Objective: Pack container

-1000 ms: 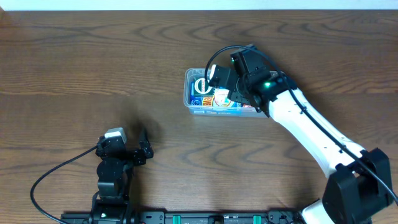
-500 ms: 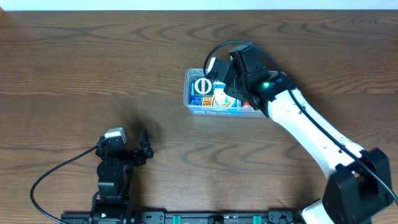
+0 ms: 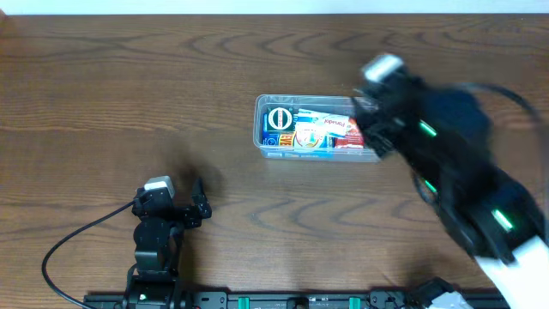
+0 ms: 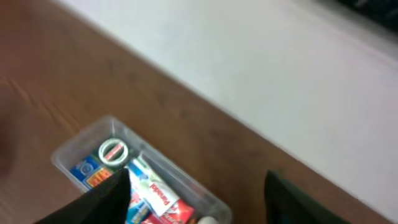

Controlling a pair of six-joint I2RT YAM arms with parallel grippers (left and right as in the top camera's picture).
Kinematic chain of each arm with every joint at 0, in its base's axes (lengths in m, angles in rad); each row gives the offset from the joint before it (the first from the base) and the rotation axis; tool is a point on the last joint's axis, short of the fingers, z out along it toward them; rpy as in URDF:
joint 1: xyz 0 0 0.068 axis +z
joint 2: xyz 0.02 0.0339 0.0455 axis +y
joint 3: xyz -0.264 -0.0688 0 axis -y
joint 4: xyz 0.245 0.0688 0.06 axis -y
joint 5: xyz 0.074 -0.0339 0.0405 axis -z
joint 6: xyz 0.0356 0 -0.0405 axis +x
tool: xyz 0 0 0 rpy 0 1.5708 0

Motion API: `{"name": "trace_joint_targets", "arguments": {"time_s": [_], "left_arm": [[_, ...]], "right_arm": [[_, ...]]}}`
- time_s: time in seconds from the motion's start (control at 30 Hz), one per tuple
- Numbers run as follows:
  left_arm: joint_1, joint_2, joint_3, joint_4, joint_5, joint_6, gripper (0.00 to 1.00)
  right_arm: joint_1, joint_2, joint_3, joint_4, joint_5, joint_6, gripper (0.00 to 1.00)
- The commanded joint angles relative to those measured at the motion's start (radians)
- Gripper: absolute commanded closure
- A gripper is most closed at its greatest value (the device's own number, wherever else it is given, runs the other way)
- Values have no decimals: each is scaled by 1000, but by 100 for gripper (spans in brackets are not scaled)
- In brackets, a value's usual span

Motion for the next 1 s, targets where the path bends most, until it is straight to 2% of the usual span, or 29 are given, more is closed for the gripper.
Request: {"name": "trace_joint_targets", "arguments": {"time_s": [0.0, 0.07, 0.13, 0.43, 0.63, 0.8, 0.97], "left_arm": [[-4, 0, -22, -35, -15, 6, 2], [-4, 0, -22, -35, -15, 6, 2], [-4, 0, -22, -35, -16, 6, 2], [-4, 0, -22, -35, -16, 6, 2], [-4, 0, -22, -35, -16, 6, 2], [-4, 0, -22, -35, -16, 6, 2], [-4, 0, -22, -35, -15, 6, 2]], "right_arm": [[-6, -175, 11, -62, -7, 63, 18], [-6, -280, 11, -117, -6, 65, 7], [-6, -377, 11, -163, -6, 85, 1], [-6, -780, 11, -358, -24, 145, 1], [-6, -967, 11, -431, -37, 145, 1], [-3, -1029, 29, -521, -78, 145, 1], [-4, -1030, 6, -503, -182, 145, 1]]}}
